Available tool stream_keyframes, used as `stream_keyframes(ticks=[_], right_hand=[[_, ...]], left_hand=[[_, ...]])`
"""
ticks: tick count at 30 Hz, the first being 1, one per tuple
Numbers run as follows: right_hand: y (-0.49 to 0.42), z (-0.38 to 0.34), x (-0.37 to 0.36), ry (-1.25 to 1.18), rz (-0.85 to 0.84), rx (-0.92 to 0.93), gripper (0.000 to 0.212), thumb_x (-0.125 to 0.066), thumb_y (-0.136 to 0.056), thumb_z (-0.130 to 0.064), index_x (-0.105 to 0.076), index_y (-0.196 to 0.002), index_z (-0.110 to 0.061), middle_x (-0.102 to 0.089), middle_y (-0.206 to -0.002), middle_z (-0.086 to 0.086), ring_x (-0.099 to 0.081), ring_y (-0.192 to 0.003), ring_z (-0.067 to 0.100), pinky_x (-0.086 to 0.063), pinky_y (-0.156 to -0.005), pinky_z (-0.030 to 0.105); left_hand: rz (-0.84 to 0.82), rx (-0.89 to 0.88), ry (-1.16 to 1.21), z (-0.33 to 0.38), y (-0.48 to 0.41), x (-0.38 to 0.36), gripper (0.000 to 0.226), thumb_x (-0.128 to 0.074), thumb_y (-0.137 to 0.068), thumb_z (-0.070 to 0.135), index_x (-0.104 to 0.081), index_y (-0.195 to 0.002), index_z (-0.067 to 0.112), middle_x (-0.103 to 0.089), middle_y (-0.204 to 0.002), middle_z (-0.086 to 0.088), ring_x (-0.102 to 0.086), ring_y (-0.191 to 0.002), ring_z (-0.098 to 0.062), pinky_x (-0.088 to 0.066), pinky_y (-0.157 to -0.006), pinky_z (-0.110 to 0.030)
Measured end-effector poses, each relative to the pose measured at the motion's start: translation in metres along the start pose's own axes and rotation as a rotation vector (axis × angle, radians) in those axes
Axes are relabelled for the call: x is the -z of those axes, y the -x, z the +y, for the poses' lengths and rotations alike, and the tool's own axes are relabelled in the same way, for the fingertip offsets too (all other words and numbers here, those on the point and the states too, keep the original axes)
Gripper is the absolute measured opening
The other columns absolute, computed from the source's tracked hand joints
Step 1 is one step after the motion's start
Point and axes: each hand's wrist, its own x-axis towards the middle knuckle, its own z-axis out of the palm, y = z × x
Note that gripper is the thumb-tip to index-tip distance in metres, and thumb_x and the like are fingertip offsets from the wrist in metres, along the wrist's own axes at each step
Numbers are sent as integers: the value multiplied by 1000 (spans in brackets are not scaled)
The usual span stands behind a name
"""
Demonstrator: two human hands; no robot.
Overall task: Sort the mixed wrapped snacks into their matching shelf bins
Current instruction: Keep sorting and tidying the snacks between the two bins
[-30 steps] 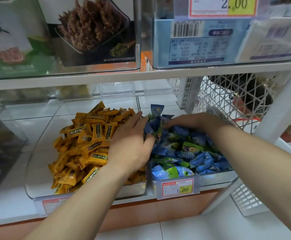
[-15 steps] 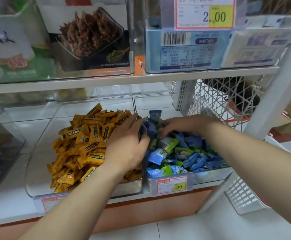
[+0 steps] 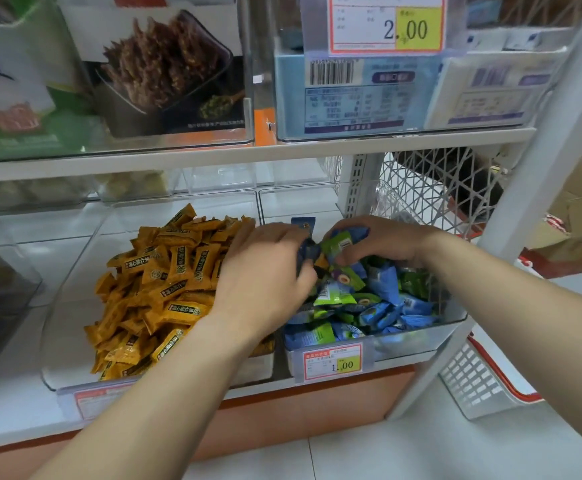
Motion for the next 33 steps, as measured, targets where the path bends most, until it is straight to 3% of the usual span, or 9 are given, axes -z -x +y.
stream_keyframes(ticks=[3, 6, 11, 16, 19, 22, 26, 30, 33], right_hand=[[8, 0, -1, -16, 31, 22, 39, -86, -74, -19, -71, -110, -26, -74, -112, -4, -68, -108, 14, -51, -99, 36], [15, -3, -3, 168, 57, 47, 44, -87, -73, -16, -69, -110, -31, -71, -111, -9, -66, -104, 11, -54, -89, 28], [31, -5, -14, 513, 23, 53, 60, -89, -66, -34, -56, -116, -43, -60, -113, -23, -59, -103, 2, -48, -88, 21], [43, -8, -8, 561, -63, -18, 78, -90, -68, -41, -52, -135, -34, -55, -131, -18, -51, -119, 5, -41, -99, 22], [43, -15, -3, 561, -68, -27, 65, -83, -78, -36, -54, -136, -28, -58, -131, -11, -55, -118, 11, -44, -103, 31], [45, -18, 5, 644, -12, -79, 55, -77, -83, -31, -55, -133, -23, -61, -127, -2, -59, -109, 19, -49, -97, 38], [51, -21, 12, 878, -27, -194, 42, -73, -82, -27, -58, -120, -18, -63, -109, 5, -61, -96, 28, -53, -82, 39], [53, -31, 8, 969, -197, -323, 48, -74, -79, -40, -61, -121, -20, -63, -107, -3, -59, -90, 19, -51, -78, 34], [52, -41, 12, 951, -191, -335, 55, -73, -78, -54, -66, -121, -20, -66, -118, -2, -63, -103, 22, -54, -91, 38]], left_hand=[[-136, -79, -127, 11, -4, -10, 42, -55, -88, 43, -63, -122, 19, -71, -100, -4, -62, -101, -27, -25, -117, -39], [-316, -96, -136, 12, -9, -18, 54, -36, -94, 62, -57, -128, 25, -70, -93, -3, -64, -98, -25, -21, -118, -37], [-373, -159, -179, 19, -9, -27, 72, -27, -83, 84, -55, -127, 35, -70, -87, 2, -67, -87, -22, -40, -82, -37], [-331, -154, -213, 24, -4, -30, 61, -39, -84, 78, -58, -124, 37, -71, -98, 2, -66, -97, -21, -40, -84, -36], [-332, -122, -182, 22, -5, -27, 51, -46, -84, 75, -64, -110, 35, -70, -92, 4, -65, -89, -19, -39, -72, -32], [-341, -64, -25, 14, -10, -17, 33, -52, -92, 56, -66, -112, 34, -71, -97, 5, -64, -88, -18, -47, -65, -28], [-283, -27, 276, 15, -10, -4, 41, -43, -96, 55, -65, -122, 31, -70, -116, 8, -64, -104, -14, -54, -83, -34], [-475, -177, 107, 41, 7, -9, 65, -28, -90, 70, -37, -145, 37, -49, -147, 8, -52, -127, -17, -51, -97, -39], [-483, -250, -110, 45, 18, -21, 50, -28, -99, 58, -48, -137, 34, -54, -138, 8, -57, -119, -21, -53, -85, -36]])
